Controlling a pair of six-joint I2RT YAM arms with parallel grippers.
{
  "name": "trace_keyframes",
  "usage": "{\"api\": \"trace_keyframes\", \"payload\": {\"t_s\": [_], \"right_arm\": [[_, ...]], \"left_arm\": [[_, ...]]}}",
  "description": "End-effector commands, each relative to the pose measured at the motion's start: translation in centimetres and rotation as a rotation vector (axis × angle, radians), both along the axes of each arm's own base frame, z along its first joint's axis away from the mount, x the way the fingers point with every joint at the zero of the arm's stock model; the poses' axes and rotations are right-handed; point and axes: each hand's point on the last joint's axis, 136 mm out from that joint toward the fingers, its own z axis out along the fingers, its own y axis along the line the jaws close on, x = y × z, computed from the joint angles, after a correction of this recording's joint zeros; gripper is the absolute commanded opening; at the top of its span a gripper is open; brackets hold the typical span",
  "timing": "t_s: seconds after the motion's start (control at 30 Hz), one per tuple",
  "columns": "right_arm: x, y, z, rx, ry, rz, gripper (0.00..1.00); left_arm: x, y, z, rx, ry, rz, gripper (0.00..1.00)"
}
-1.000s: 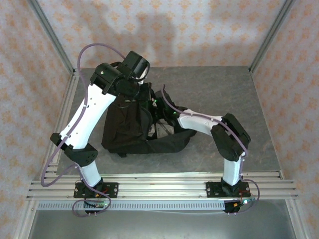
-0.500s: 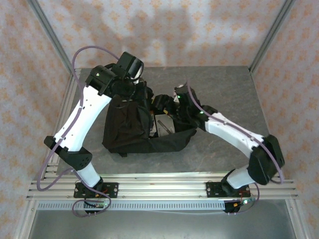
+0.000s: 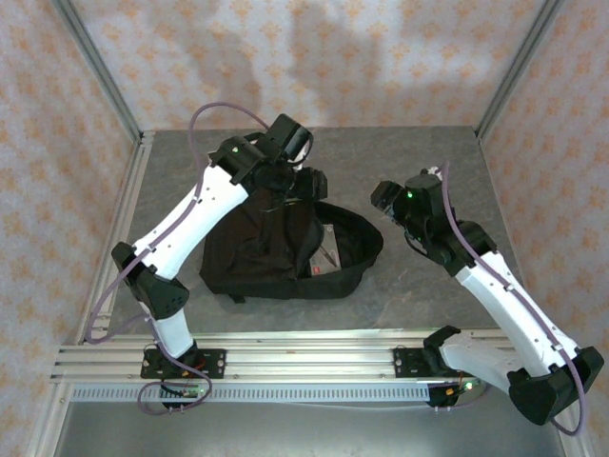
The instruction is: Pack the student bag
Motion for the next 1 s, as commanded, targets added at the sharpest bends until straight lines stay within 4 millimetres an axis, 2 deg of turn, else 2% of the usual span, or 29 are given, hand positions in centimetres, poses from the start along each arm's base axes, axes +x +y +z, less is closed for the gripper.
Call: {"api": "trace_keyframes", "payload": {"t_s": [0.0,0.1,0.2,0.4,0.53,0.57,0.67,0.77,0.87,0.97], "right_arm": [[-0.4,-1.9,0.2,-0.113,0.008,-0.044,0.81],[0.1,-1.2,0.6,-0.115,0.015,-0.016,0.81],[1.1,0.2,0.7,-0.128,0.045,0.043,0.81],[4.1,2.0,1.0,-0.196,0.064,0.105,0.82],[6.5,3.6,0.2,-0.169,0.098,0.124,0.82],[7.0,3.8,-0.3,-0.153,0.114,0.118,0.82],[8.6,3.9,-2.5,-0.095,0.178,0.096,0.82],[9.9,3.5,-4.4,-0.05,0.23,0.072,0.82],[11.3,2.6,-5.9,-0.022,0.271,0.043,0.82],[12.8,2.2,-6.9,0.014,0.292,0.026,0.81]], "left_arm": [[3.0,3.7,3.5,0.076,-0.176,0.136,0.64],[5.0,7.8,4.0,0.167,-0.239,0.274,0.66],[7.2,13.0,2.8,0.237,-0.241,0.45,0.66],[11.5,22.6,-1.2,0.338,-0.229,0.703,0.67],[14.7,27.9,-6.1,0.381,-0.144,0.794,0.68],[15.8,28.9,-8.4,0.39,-0.096,0.8,0.68],[18.7,30.5,-13.2,0.387,-0.004,0.795,0.68],[21.4,30.5,-17.0,0.373,0.049,0.742,0.68],[22.8,30.9,-20.3,0.414,0.099,0.713,0.68],[23.3,31.8,-23.1,0.437,0.139,0.716,0.67]]}}
